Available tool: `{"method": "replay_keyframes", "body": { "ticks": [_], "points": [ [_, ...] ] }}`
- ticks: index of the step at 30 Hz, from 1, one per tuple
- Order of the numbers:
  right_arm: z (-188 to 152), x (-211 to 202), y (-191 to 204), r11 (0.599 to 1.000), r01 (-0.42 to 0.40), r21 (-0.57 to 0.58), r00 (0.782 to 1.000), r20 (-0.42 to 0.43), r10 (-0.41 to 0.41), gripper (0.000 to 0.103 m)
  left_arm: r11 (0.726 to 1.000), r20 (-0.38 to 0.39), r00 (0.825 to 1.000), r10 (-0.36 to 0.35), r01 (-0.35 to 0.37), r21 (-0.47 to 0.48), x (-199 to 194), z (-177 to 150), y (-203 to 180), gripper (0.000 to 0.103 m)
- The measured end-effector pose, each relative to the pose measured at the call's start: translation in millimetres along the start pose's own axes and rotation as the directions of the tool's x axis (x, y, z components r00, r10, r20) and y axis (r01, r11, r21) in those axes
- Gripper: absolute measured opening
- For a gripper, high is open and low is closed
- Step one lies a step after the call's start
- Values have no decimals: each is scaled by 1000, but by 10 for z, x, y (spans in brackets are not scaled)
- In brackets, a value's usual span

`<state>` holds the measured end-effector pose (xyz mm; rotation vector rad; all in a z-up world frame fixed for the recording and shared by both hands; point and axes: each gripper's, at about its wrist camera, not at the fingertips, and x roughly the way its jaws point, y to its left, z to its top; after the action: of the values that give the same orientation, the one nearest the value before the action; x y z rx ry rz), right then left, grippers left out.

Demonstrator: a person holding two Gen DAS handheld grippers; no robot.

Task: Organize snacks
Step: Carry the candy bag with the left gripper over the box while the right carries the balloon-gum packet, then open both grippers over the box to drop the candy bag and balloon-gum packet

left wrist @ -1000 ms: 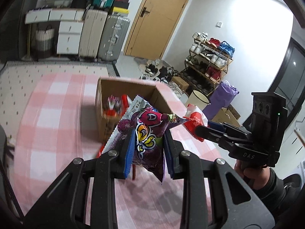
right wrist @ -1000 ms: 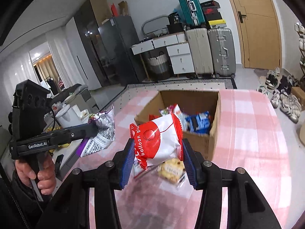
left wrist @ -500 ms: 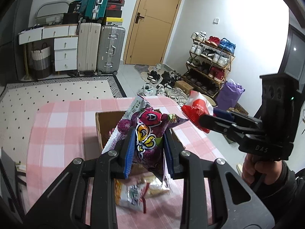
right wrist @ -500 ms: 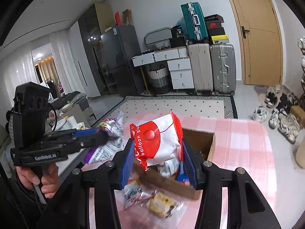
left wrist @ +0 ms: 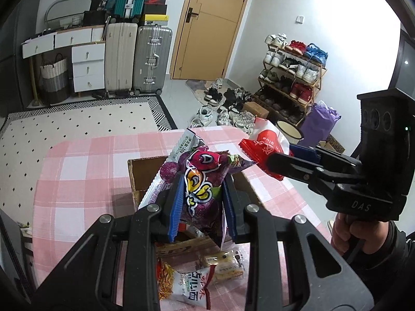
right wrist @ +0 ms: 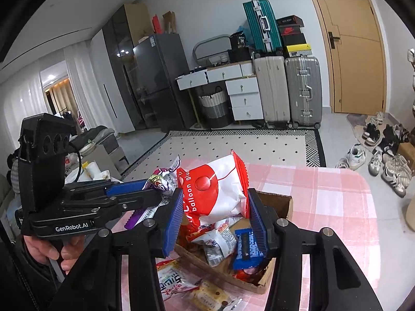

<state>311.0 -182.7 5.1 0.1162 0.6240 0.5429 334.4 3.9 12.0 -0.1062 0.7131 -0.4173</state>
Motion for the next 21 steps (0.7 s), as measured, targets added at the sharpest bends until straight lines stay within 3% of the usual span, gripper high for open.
{"method": "replay_keyframes", "body": {
  "ticks": [16, 21],
  "points": [
    [-151, 594, -367, 998, 39, 41, 996, -80, -35, 49, 999, -92, 996, -14, 10, -43, 904, -84, 319, 26],
    [-226, 659, -509, 996, 42, 77, 996, -79, -36, 54, 999, -133, 991, 21, -27, -37, 1144, -92, 363, 29]
  ]
}}
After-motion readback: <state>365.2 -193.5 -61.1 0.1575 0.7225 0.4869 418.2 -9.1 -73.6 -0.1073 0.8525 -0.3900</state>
